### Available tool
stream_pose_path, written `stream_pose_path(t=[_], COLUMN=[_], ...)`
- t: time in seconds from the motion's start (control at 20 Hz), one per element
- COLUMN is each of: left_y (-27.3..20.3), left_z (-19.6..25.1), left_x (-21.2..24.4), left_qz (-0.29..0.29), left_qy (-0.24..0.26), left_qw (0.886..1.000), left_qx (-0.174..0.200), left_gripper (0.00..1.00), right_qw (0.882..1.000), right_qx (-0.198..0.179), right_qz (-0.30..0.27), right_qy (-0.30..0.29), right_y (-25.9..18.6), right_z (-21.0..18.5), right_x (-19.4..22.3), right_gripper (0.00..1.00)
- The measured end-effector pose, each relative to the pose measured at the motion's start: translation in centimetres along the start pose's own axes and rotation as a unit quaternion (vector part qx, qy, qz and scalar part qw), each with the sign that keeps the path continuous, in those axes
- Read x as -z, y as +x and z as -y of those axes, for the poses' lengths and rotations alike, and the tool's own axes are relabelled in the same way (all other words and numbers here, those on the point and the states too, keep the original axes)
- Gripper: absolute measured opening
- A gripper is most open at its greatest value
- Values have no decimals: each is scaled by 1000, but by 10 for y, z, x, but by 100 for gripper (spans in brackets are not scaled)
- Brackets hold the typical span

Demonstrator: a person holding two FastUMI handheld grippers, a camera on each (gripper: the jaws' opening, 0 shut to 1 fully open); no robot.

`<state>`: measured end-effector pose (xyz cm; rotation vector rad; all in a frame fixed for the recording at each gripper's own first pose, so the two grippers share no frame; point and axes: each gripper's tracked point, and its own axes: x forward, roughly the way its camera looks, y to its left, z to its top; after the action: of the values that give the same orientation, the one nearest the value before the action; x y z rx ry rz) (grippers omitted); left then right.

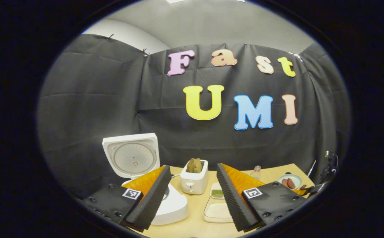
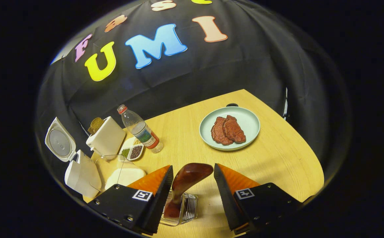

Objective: Close the left gripper, press the button to open the rice cooker; take a wooden spoon from the chopstick holder with the right hand, scoop a spoonful of rice and pour it into the rice cooker, then put the wooden spoon back into the chopstick holder.

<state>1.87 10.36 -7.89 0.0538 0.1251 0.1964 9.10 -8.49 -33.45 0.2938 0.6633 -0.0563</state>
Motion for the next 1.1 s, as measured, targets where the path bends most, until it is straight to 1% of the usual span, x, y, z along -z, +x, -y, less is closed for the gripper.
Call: stream_pose_path(t=[0.05, 0.1, 0.15, 0.2, 0.25, 0.3, 0.35, 0.4, 0.45, 0.65, 0.85, 1.0, 1.1], left_y=[5, 10, 16, 21, 25, 28, 30, 33, 34, 37, 34, 33, 33], left_z=[-1, -4, -8, -10, -11, -12, -16, -19, -23, -32, -35, -33, -37], left_x=[2, 4, 1, 0, 2, 6, 8, 8, 8, 14, 13, 10, 12], left_qz=[-8, -6, 1, 3, 1, -2, -4, -2, 1, 4, 12, 17, 18], left_qy=[1, 3, 3, 0, -4, -5, -6, -7, -8, -2, 21, 6, -1], left_qw=[1000, 1000, 1000, 1000, 1000, 1000, 999, 999, 999, 999, 998, 997, 996], left_qx=[7, 12, 15, 19, 25, 30, 33, 36, 37, 48, 62, 80, 87], left_gripper=[96, 96, 97, 96, 96, 96, 96, 96, 96, 96, 96, 96, 96], right_qw=[1000, 1000, 1000, 1000, 999, 999, 999, 999, 999, 998, 993, 990, 987], right_qx=[-1, -4, 9, -6, -20, -23, -16, -13, -11, -19, -33, -43, -58], right_qz=[2, 19, 25, 27, 25, 30, 30, 36, 40, 65, 110, 132, 141], right_qy=[8, 5, -1, -5, 2, 7, 9, 10, 7, 4, -28, -40, -43], right_y=[-1, -10, -11, -14, -21, -24, -29, -33, -38, -62, -94, -108, -112], right_z=[-2, -5, -2, -11, -22, -26, -29, -31, -38, -61, -88, -117, -143], right_x=[0, -8, -5, -5, -2, -3, 2, 0, -1, -22, -60, -82, -92], right_gripper=[60, 53, 40, 27, 31, 23, 14, 14, 7, 7, 7, 7, 7])
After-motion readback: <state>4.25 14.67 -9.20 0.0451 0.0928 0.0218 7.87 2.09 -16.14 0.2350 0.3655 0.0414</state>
